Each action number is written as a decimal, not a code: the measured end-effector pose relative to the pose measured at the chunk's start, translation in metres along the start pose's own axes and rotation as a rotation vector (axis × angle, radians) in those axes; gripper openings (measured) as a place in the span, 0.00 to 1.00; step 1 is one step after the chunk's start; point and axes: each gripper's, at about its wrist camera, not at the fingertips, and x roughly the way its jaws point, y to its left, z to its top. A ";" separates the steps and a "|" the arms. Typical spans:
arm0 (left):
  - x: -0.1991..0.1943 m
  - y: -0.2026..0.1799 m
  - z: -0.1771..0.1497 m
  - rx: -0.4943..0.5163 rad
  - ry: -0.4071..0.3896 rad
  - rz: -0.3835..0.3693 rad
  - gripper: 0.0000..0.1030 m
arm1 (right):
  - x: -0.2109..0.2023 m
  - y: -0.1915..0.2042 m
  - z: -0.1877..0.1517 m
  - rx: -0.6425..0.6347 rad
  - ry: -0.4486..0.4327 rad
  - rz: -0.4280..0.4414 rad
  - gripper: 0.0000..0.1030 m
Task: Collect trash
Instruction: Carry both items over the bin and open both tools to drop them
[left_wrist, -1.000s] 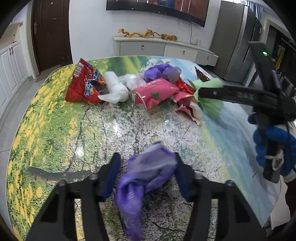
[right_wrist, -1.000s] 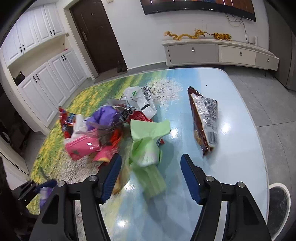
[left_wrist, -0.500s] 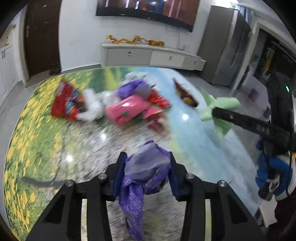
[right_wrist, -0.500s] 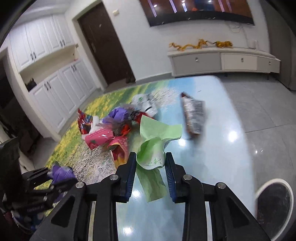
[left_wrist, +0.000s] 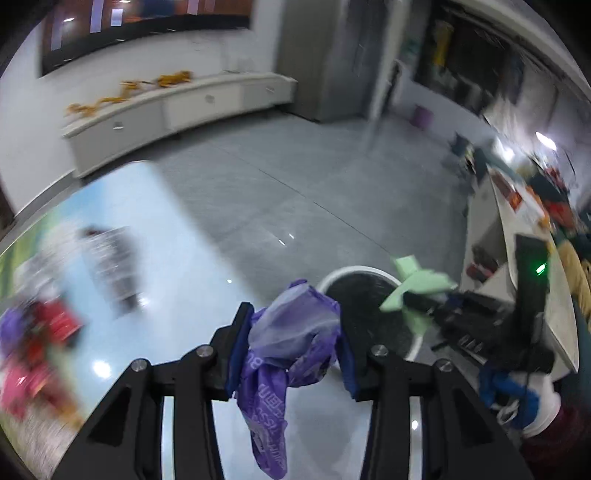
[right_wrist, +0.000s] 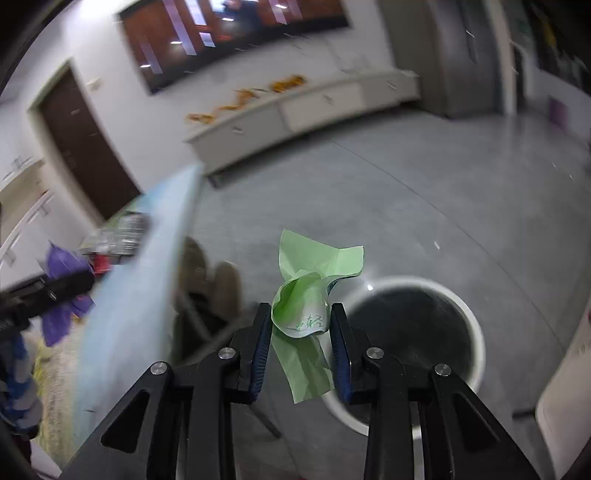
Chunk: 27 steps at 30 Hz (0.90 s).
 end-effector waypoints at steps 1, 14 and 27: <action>0.013 -0.011 0.007 0.011 0.022 -0.013 0.40 | 0.007 -0.013 -0.003 0.023 0.014 -0.015 0.31; 0.151 -0.087 0.045 -0.007 0.262 -0.136 0.55 | 0.067 -0.109 -0.033 0.214 0.139 -0.076 0.51; 0.131 -0.094 0.038 0.014 0.182 -0.090 0.56 | 0.051 -0.129 -0.044 0.222 0.112 -0.129 0.59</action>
